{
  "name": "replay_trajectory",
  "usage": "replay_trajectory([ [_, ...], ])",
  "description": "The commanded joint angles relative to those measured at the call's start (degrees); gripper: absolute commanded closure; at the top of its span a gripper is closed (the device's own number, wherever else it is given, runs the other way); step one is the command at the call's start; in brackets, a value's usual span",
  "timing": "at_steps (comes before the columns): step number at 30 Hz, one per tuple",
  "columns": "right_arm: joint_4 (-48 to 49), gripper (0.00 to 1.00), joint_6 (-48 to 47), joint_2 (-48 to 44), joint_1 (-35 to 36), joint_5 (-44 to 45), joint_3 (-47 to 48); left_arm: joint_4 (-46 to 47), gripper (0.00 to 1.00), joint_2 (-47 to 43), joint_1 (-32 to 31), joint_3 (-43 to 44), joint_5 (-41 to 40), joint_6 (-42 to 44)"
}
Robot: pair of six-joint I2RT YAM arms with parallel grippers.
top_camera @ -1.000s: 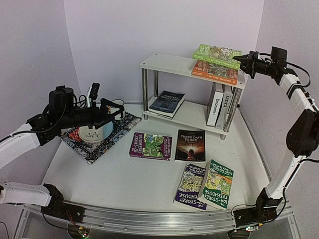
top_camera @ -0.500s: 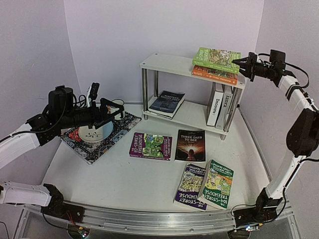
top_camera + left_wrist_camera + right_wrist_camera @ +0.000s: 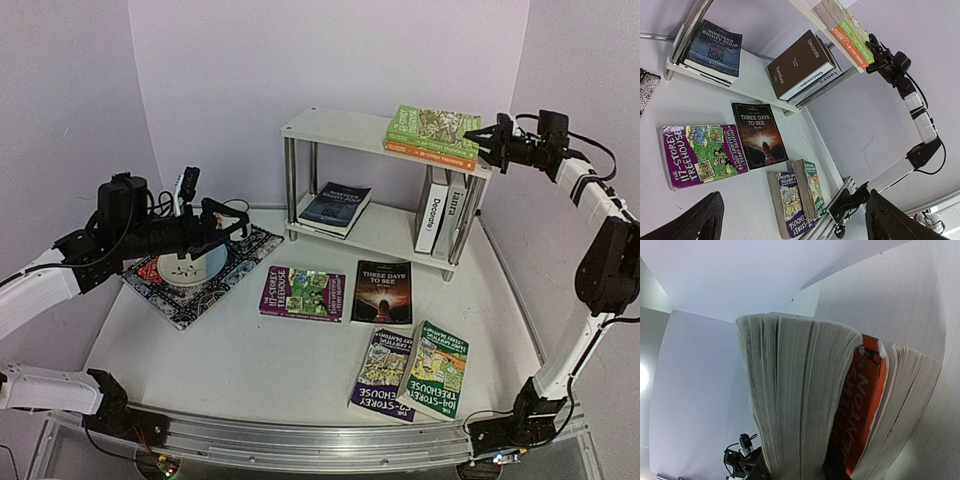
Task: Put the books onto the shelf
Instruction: Place the book on the book pile on the shelf.
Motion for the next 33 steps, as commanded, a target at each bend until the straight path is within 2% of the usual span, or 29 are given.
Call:
replay_trajectory([
  [1, 3.77, 0.82, -3.72, -3.70, -0.64, 0.81, -0.38, 2.35, 0.00, -1.01, 0.18, -0.13, 0.64, 0.42],
  [6, 2.60, 0.65, -4.69, -4.01, -0.67, 2.88, -1.03, 2.35, 0.00, -1.03, 0.18, -0.15, 0.61, 0.45],
  [10, -0.07, 0.57, -6.70, -4.20, -0.63, 5.56, -0.27, 2.39, 0.00, -1.11, 0.18, -0.15, 0.71, 0.47],
  [17, -7.40, 0.55, -12.19, -4.34, -0.59, 8.13, 2.33, 2.35, 0.00, 0.21, 0.18, 0.87, -0.08, 1.31],
  [21, -10.44, 0.48, -13.64, -4.72, -0.57, 10.31, 2.71, 3.50, 0.00, 2.95, 0.15, 3.70, 0.32, 1.64],
  [24, -12.14, 0.49, -14.62, -4.80, -0.13, 11.67, 2.94, 6.11, 0.01, 5.47, 0.18, 5.75, -0.17, 1.70],
  [28, -14.88, 0.51, -16.85, -4.95, 1.19, 14.40, 3.81, 11.30, 0.01, 11.38, 0.18, 9.71, -1.64, 2.02],
  [33, -17.40, 0.53, -18.56, -4.78, 3.59, 17.68, 5.65, 14.56, 0.06, 21.44, 0.18, 20.04, -2.03, 3.54],
])
